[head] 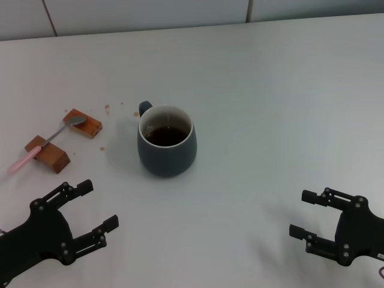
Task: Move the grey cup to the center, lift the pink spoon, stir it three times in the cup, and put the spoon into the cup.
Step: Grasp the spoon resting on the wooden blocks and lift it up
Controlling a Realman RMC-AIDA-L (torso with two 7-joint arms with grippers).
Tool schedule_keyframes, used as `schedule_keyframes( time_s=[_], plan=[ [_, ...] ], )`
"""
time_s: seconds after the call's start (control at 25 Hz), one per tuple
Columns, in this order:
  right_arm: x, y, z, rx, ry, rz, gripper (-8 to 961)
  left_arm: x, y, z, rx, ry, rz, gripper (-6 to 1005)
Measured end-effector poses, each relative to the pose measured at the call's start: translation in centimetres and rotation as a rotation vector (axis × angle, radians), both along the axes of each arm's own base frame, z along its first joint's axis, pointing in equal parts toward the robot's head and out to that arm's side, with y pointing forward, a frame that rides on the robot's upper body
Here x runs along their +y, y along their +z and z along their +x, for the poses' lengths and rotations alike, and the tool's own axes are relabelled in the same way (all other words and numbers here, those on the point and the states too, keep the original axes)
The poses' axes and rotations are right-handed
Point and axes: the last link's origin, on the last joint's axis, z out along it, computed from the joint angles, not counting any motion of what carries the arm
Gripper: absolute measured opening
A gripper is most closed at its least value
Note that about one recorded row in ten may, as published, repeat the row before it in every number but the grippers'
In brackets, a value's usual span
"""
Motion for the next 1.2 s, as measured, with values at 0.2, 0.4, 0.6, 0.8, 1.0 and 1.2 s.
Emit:
schedule_keyframes(
  time_s=[0.2,0.4,0.6,0.8,1.0,1.2],
  plan=[
    [0.0,0.0,0.0,0.001,-0.002,0.000,704,0.0,0.0,0.0,-0.002,-0.001,0.001,841],
    [0.0,0.0,0.0,0.004,-0.005,0.003,704,0.8,2.0,0.8,-0.204,0.087,0.045,841],
    [0.0,0.0,0.0,0.006,-0.004,0.003,704,2.7,5.7,0.7,-0.492,0.269,0.034,840],
    [0.0,0.0,-0.1,0.012,-0.005,0.003,704,5.3,8.8,-0.7,-0.720,0.512,-0.041,841],
    [0.1,0.0,-0.1,0.015,-0.008,0.004,704,7.2,9.8,-4.0,-0.833,0.865,-0.100,841],
    [0.2,-0.1,-0.2,0.016,-0.007,0.005,704,7.2,10.1,-5.2,-0.883,1.008,-0.170,841]
  ],
)
